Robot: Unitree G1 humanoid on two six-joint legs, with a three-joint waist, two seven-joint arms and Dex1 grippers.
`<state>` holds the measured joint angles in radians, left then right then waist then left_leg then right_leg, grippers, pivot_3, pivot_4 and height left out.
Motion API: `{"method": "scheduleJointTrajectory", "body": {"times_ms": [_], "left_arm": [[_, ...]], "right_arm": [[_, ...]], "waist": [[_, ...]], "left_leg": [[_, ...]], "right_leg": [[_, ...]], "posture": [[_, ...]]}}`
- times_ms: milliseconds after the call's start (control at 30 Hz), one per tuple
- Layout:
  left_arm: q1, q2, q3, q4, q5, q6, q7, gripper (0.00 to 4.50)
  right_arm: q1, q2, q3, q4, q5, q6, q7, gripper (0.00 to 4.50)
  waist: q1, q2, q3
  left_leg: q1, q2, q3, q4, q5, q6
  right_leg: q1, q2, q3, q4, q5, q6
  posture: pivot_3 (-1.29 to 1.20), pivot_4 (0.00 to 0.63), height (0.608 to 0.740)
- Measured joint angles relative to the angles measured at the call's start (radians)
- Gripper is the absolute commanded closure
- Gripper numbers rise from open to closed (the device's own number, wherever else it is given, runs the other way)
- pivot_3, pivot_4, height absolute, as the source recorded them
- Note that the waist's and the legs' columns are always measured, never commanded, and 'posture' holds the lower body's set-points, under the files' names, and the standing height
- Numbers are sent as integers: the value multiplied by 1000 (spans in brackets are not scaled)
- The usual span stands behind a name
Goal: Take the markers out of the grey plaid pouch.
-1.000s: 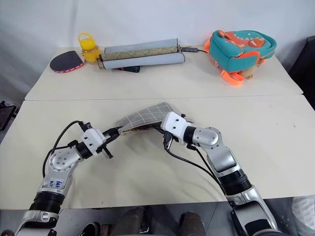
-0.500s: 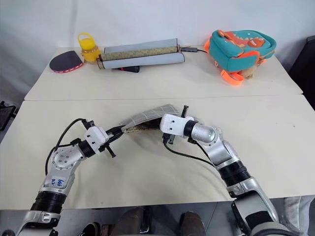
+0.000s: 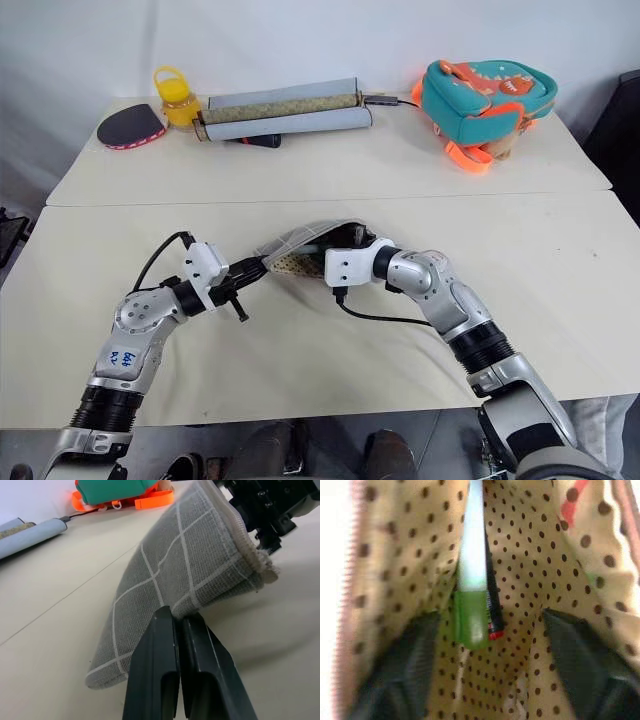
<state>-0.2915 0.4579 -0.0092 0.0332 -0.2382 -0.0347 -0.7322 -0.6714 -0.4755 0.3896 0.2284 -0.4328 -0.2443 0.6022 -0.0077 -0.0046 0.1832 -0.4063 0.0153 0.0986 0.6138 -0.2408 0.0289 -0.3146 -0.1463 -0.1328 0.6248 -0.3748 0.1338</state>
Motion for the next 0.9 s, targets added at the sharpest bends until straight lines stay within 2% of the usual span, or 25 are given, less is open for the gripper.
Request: {"method": "scheduleJointTrajectory", "body": {"times_ms": [133, 200, 300, 367, 533, 667, 800, 900], "left_arm": [[0, -12, 13, -20, -22, 33, 2, 4500], [-1, -19, 29, -22, -42, 53, 6, 4500], [-6, -35, 40, -26, -75, 94, 12, 4500], [-8, -51, 43, -35, -113, 142, 11, 4500], [-5, -54, 51, -116, -281, 391, -2, 4500], [-4, -48, 57, -187, -451, 630, -6, 4500], [-4, -40, 85, -213, -590, 809, 0, 4500], [1, -13, 80, -217, -610, 851, -8, 4500]], "right_arm": [[-7, 5, -5, -3, 38, 18, 40, 56], [-16, 14, -20, -19, 103, 50, 91, 56], [-31, 21, -59, -54, 234, 109, 193, 583], [-37, -8, -70, -86, 300, 144, 290, 1247], [-57, -122, -71, -114, 380, 244, 497, 1247], [-135, -184, -73, -186, 450, 421, 646, 1247], [-176, -200, -69, -249, 487, 551, 719, 1247], [-200, -200, -49, -270, 487, 584, 737, 1247]], "waist": [[0, 0, 0], [0, 0, 0], [1, 0, 0], [5, 0, 0], [3, -1, 0], [-2, -1, 1], [0, -1, 1], [3, -1, 1]], "left_leg": [[0, 0, 0, 0, 0, 0], [0, 0, 0, 0, 0, 0], [0, 0, -1, 0, 0, 0], [0, 0, -3, 1, 0, 1], [0, 0, -5, 2, 0, 1], [0, 0, -6, 1, 0, 1], [0, 0, -6, 1, 0, 1], [0, 0, -6, 2, 0, 1]], "right_leg": [[0, 0, 0, 0, 0, 0], [1, 0, 0, 0, 0, 0], [2, 0, 0, -1, 0, 0], [3, 0, 0, -2, 0, 0], [7, 0, 0, -4, 0, 0], [7, 1, 1, -5, 0, 0], [7, 0, 2, -5, 0, 0], [7, 1, 2, -6, 0, 0]], "posture": [[0, 150, 740], [0, 150, 740], [0, 150, 740], [0, 150, 740], [0, 150, 740], [0, 150, 740], [0, 150, 740], [0, 150, 740]]}}
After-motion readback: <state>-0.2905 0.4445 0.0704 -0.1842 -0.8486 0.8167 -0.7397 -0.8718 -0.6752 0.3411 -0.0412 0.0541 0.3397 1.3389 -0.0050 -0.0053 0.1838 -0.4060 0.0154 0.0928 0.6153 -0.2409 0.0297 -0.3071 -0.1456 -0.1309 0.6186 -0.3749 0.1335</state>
